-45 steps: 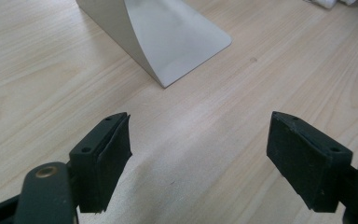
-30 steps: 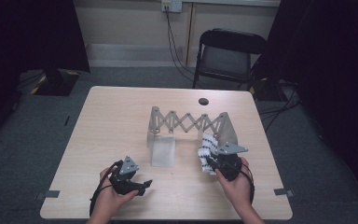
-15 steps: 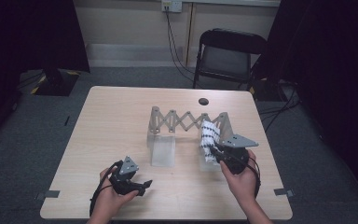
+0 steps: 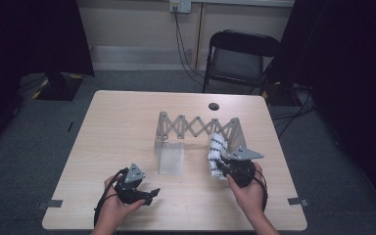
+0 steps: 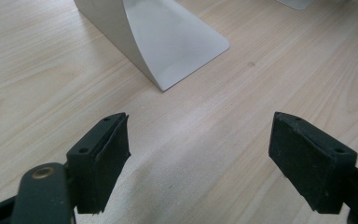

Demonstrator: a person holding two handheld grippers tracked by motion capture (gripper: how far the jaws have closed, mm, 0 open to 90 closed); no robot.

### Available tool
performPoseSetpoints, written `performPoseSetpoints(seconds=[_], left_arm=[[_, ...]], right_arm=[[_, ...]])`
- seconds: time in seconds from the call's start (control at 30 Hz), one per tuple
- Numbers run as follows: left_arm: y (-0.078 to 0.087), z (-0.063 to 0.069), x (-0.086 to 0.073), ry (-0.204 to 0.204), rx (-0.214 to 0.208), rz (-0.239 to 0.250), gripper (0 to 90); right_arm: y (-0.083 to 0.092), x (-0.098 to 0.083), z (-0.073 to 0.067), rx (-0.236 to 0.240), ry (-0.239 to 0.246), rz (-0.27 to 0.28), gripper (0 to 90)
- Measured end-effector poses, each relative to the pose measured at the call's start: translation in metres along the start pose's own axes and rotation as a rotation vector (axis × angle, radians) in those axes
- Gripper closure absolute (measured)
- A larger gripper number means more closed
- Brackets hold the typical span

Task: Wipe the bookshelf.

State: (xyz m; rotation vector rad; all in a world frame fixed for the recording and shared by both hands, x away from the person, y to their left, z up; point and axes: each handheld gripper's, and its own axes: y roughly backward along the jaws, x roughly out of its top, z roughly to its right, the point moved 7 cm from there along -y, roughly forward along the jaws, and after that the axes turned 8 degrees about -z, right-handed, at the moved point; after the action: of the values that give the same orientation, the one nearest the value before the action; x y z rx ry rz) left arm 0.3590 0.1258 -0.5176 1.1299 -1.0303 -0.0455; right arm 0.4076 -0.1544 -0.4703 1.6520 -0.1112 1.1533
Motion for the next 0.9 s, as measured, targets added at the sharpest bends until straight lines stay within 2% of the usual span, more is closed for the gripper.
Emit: performPoseSetpoints(seconds=[0.3,0.5,0.57,0.73,0.8,0.9], left_arm=[[0.0,0.0,0.0,-0.004,0.002,-0.003,19.9],[0.001,0.0,0.0,0.0,0.002,-0.001,20.0],[0.001,0.0,0.0,0.0,0.003,-0.002,20.1],[0.001,0.0,-0.001,-0.007,0.004,-0.009,20.2],[0.0,0.001,-0.001,-0.006,0.003,-0.008,20.2],[-0.001,0.002,-0.001,-0.009,0.0,-0.01,20.3]], right_arm=[[-0.024,-0.024,-0.006,0.017,0.005,-0.07,77.8],[-0.036,-0.039,-0.002,-0.007,-0.01,-0.109,74.9],[-0.036,-0.041,0.001,-0.033,-0.021,-0.108,67.3],[-0.034,-0.039,0.001,-0.052,-0.041,-0.087,45.6],[-0.035,-0.039,0.001,-0.067,-0.046,-0.092,41.0],[-0.042,-0.043,0.001,-0.063,-0.052,-0.115,36.5]])
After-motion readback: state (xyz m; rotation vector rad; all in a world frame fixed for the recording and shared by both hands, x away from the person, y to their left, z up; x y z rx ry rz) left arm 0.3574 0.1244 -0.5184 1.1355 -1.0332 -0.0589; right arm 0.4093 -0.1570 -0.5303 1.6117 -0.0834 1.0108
